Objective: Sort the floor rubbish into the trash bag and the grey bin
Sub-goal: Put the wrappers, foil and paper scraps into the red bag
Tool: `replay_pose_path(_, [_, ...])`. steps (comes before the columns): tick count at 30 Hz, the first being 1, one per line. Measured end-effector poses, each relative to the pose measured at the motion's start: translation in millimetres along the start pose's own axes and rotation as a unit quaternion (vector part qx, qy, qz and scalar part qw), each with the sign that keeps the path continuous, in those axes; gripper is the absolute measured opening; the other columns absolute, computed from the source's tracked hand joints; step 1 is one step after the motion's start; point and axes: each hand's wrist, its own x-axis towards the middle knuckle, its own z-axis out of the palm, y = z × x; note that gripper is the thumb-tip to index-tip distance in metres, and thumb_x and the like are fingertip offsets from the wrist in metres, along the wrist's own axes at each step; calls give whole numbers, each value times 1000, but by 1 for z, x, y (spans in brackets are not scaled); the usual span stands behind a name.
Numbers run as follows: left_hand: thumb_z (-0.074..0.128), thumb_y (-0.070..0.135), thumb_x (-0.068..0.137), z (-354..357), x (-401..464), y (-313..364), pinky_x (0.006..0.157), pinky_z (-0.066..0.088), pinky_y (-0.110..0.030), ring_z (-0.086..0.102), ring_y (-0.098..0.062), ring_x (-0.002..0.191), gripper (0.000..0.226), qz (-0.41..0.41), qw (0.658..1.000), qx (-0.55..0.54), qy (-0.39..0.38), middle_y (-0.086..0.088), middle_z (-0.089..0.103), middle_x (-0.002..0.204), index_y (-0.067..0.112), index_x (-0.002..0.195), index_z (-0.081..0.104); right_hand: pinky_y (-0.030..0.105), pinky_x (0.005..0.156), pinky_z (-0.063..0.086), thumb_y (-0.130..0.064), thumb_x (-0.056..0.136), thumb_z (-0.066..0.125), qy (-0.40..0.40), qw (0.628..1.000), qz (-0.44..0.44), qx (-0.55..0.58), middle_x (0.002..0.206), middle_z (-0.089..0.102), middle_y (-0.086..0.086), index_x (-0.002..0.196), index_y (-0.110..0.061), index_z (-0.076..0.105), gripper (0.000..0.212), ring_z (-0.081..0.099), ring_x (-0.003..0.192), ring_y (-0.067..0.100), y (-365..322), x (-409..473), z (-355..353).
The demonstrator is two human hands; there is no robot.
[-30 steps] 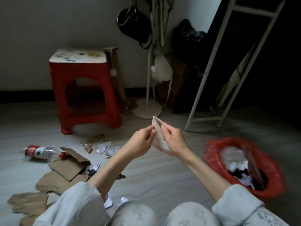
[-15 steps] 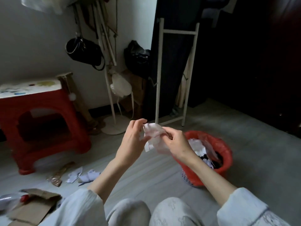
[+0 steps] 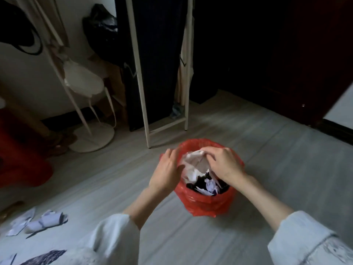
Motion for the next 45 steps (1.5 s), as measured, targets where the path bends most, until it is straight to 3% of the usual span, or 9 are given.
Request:
replay_pose_path(3, [47,18,92,44,-4,-30,102,37,-34,46,-25,120,39,60,987,93,-118,-9,47,131,12,131,47,37,85,50,-10,88,49,-119,986,9,-118,115,66,9,113,-25,66,33,61,108,30,41,17,14])
replay_pose_path(7, [53,19,84,78,-5,-61,91,49,-34,61,-24,108,31,178,957,173,-150,-6,66,111,17,114,64,36,100,38,-15,91,47,-235,951,23,-199,128,56,15,114,-19,63,28,43,130,29,65,27,51])
replay_pose_path(10, [62,18,85,88,-9,-74,87,49,-27,59,-18,105,33,217,946,169,-169,2,64,104,22,118,61,37,102,36,-20,90,48,-273,929,22,-248,116,62,17,109,-12,64,25,49,122,30,74,24,84])
replay_pose_path(17, [86,22,60,104,-14,-76,89,50,-33,66,-23,102,51,237,936,221,-135,4,71,100,26,108,69,35,86,45,-14,92,47,-266,931,76,-240,119,61,14,114,-14,60,26,56,112,33,95,14,126])
replay_pose_path(23, [69,21,76,108,-13,-82,98,38,-27,64,-20,99,37,244,949,172,-103,4,70,99,24,113,66,32,85,44,-25,91,53,-270,936,58,-218,113,62,10,108,-16,66,24,55,112,28,101,18,129])
replay_pose_path(27, [73,21,75,110,-12,-84,97,45,-29,63,-20,101,35,237,947,178,-120,4,69,100,25,110,67,36,97,36,-20,92,53,-259,936,19,-239,118,52,6,109,-11,67,24,44,119,25,104,12,132])
replay_pose_path(35, [69,24,76,111,-12,-82,99,32,-28,64,-19,100,29,226,952,180,-101,6,70,97,26,105,69,34,84,47,-9,94,47,-266,935,84,-221,114,61,17,107,-3,63,21,58,108,33,92,14,133])
replay_pose_path(40, [40,31,84,108,-11,-80,95,33,-27,64,-18,95,35,217,951,180,-126,7,69,90,26,99,71,37,87,46,1,90,45,-300,929,131,-170,119,57,19,111,-2,61,27,56,112,35,91,19,139])
replay_pose_path(45, [58,33,79,105,-11,-78,92,46,-26,67,-17,99,23,226,940,214,-141,9,71,91,31,97,72,33,95,48,-10,88,54,-335,925,157,-84,121,60,15,111,-12,68,27,57,111,31,93,13,131])
